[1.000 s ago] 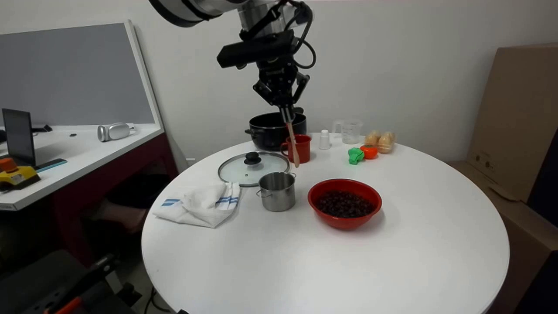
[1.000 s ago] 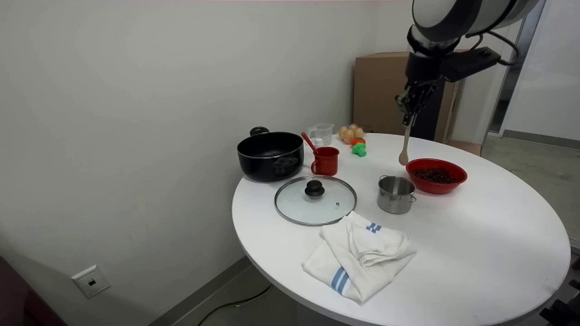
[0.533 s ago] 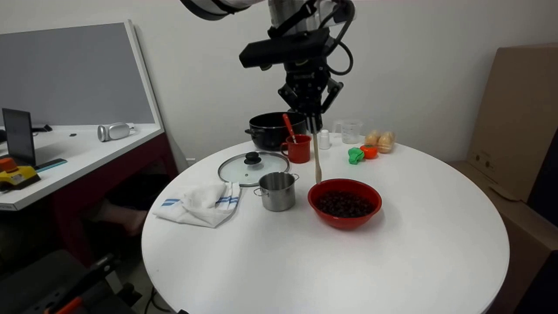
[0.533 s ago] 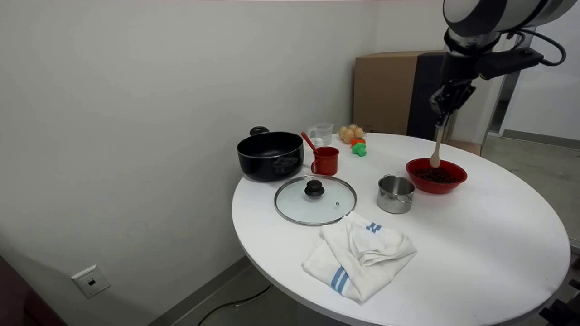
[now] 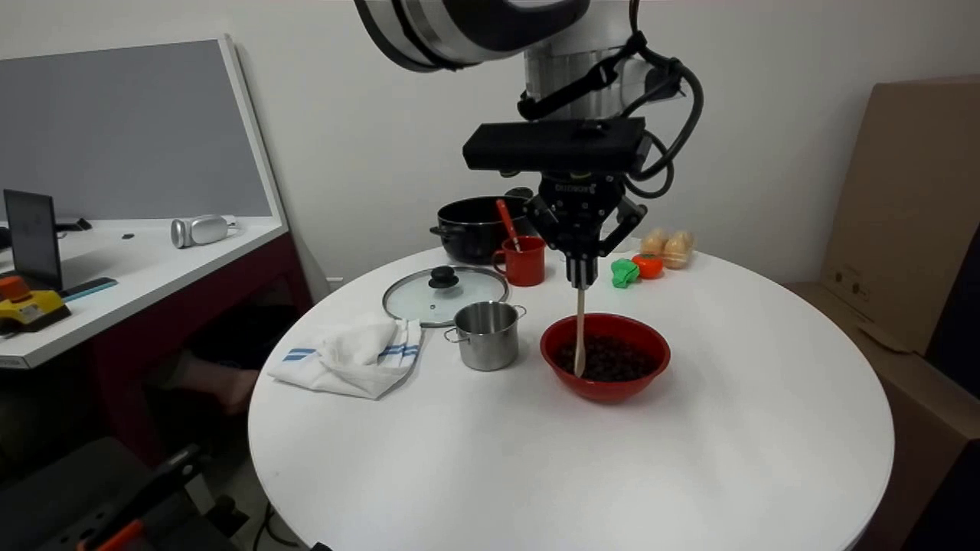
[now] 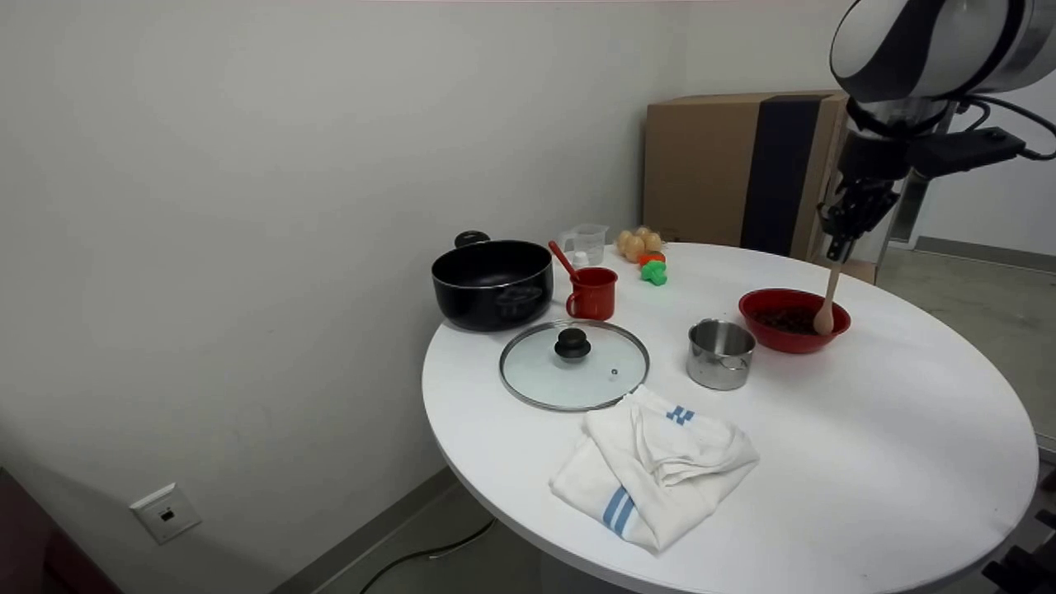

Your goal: Pick up the spoon from the silver pot and stir the contents in the orange bowl.

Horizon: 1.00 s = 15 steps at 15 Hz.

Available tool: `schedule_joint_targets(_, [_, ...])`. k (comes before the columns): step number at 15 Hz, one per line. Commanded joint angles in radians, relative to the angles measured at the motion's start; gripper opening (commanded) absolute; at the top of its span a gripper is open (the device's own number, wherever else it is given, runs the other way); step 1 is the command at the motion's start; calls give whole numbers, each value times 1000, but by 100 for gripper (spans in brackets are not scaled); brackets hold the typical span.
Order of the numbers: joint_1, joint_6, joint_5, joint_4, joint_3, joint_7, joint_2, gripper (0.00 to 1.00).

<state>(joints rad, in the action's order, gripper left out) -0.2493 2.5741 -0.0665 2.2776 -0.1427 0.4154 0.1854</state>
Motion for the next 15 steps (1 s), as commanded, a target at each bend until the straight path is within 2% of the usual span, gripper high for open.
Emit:
schedule_joint_targets(1, [-26, 18, -67, -24, 22, 87, 24, 1])
schedule_joint_targets(9, [-50, 23, -109, -59, 46, 155, 67, 1])
schedule_joint_targets(15, [-88, 92, -208, -57, 100, 292, 86, 1])
